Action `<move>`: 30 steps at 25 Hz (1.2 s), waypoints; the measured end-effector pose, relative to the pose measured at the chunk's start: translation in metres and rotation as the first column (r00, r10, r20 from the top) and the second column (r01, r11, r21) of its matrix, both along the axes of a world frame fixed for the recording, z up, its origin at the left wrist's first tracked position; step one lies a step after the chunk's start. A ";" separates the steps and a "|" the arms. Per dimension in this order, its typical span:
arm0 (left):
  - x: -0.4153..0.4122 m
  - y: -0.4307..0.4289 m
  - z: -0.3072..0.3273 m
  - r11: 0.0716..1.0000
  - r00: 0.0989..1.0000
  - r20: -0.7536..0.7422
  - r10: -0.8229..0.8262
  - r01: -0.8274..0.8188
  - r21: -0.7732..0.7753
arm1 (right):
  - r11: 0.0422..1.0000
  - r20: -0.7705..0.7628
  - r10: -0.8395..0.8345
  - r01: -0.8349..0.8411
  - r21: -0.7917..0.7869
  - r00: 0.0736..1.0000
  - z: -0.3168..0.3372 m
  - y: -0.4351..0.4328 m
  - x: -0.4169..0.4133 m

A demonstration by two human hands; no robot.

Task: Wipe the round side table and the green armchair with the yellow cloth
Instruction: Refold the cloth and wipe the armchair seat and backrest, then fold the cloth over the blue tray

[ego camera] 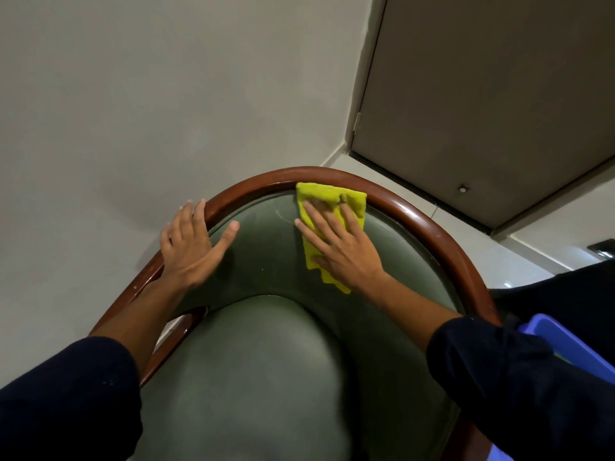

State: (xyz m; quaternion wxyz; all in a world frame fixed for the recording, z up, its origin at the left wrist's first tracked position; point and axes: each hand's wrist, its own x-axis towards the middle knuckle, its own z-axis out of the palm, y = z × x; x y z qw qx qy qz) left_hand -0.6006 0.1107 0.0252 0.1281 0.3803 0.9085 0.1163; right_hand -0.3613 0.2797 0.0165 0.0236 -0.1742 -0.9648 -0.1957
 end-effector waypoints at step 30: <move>0.315 -0.209 0.182 0.943 0.789 0.541 -0.290 0.138 0.304 | -0.532 0.372 -0.845 -0.667 -0.521 0.384 0.141 -0.304 0.237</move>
